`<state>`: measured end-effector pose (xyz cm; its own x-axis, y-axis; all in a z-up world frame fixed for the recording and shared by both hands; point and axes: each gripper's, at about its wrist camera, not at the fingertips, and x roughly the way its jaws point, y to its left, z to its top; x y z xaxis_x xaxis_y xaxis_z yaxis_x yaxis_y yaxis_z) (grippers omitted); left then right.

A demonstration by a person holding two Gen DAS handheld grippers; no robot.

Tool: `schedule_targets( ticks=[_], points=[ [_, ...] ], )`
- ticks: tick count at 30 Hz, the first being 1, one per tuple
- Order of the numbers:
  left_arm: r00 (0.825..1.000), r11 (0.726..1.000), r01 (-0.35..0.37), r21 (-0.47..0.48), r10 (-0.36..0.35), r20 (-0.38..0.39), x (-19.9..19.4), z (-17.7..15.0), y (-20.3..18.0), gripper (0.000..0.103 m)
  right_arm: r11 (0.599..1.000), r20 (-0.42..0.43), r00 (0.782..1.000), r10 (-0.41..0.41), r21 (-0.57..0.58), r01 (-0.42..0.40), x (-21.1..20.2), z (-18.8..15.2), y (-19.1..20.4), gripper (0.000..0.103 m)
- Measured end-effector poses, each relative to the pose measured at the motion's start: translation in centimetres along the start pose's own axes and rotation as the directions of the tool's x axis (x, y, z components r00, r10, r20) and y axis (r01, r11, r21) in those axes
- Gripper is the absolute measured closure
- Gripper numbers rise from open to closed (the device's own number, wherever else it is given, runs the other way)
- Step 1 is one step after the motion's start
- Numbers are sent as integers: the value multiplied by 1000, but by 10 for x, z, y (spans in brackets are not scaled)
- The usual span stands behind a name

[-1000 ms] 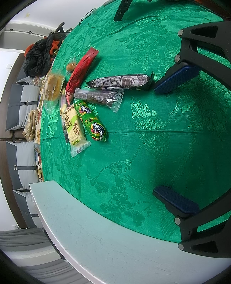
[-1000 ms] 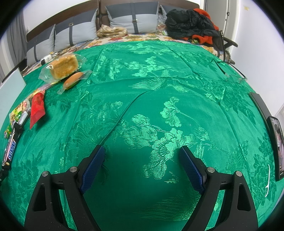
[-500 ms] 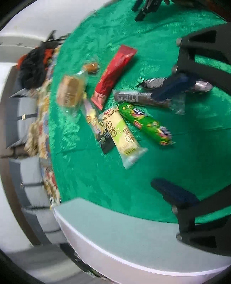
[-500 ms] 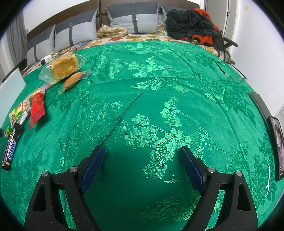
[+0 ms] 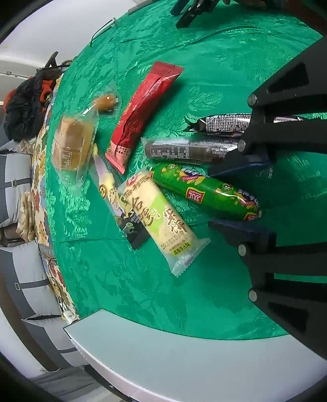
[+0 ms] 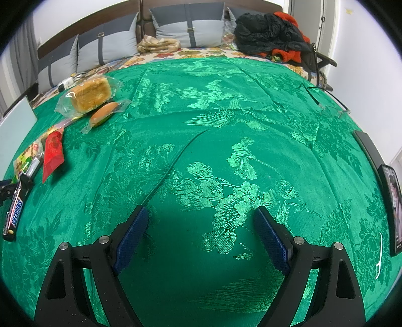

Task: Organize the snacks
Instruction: 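Lower the left gripper around the green tube snack, then close the left gripper on the green tube snack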

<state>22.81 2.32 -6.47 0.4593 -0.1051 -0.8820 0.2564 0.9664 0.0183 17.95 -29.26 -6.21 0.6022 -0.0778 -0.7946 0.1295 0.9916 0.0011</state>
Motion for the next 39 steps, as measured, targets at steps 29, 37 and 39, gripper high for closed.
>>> schedule_targets(
  ticks=[29, 37, 39],
  points=[
    [997, 988, 72, -136, -71, 9, -44, -86, -2, 29, 1000, 0, 1000, 1, 1, -1, 0, 0, -1, 14],
    [994, 987, 112, -116, -113, -3, -49, -87, 1, 29, 1000, 0, 1000, 1, 1, -1, 0, 0, -1, 14],
    [990, 983, 140, -116, -140, 6, -54, -87, 6, 29, 1000, 0, 1000, 1, 1, -1, 0, 0, -1, 14]
  ],
)
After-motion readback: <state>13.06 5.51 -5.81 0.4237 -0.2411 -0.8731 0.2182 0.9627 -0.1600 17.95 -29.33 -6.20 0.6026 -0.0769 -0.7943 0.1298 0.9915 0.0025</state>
